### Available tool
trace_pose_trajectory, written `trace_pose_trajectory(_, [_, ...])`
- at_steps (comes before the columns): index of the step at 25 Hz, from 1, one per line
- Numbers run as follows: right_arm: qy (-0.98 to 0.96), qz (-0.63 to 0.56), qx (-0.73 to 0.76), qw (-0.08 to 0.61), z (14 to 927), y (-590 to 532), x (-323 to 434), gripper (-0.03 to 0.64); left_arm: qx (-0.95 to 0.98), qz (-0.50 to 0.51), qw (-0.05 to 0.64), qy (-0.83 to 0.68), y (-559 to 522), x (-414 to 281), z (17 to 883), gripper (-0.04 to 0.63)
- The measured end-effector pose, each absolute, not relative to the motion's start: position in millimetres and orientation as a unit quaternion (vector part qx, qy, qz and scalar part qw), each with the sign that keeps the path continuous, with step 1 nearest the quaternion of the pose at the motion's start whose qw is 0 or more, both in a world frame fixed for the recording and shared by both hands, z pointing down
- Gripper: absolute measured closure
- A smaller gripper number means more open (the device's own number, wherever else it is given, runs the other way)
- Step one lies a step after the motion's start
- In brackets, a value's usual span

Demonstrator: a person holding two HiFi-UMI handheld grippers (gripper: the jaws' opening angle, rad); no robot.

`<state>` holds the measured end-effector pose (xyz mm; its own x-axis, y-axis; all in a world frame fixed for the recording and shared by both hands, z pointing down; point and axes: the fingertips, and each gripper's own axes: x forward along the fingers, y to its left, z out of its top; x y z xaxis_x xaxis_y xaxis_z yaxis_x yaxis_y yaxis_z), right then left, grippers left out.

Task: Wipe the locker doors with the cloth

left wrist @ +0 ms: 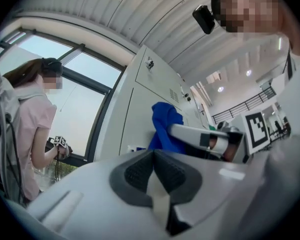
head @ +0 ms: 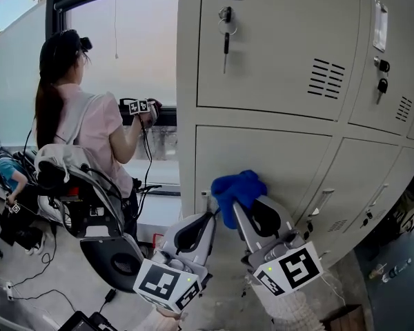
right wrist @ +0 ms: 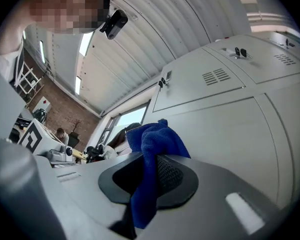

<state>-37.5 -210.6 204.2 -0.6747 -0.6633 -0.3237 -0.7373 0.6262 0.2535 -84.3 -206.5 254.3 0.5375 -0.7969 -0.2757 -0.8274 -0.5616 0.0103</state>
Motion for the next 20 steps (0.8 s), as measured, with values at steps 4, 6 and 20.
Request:
trace_pose_trajectory(4, [0.888,0.216,-0.386,0.121,164.8,-216.9,-44.3,0.560,-0.873,0.134,0.088,0.461,-211.7,-86.6,230.6,0.595])
trace_pose_trajectory(6, [0.886,0.224,-0.386,0.127,151.7,-219.9,-46.2,0.560,-0.871,0.137,0.098,0.462,-214.5,-89.0,222.2,0.595])
trace_pose_trajectory(20, [0.886,0.220,-0.393,0.112,151.9,-234.4,-57.4,0.560,-0.864,0.139,0.107,0.472,-219.3,-99.4,219.2,0.595])
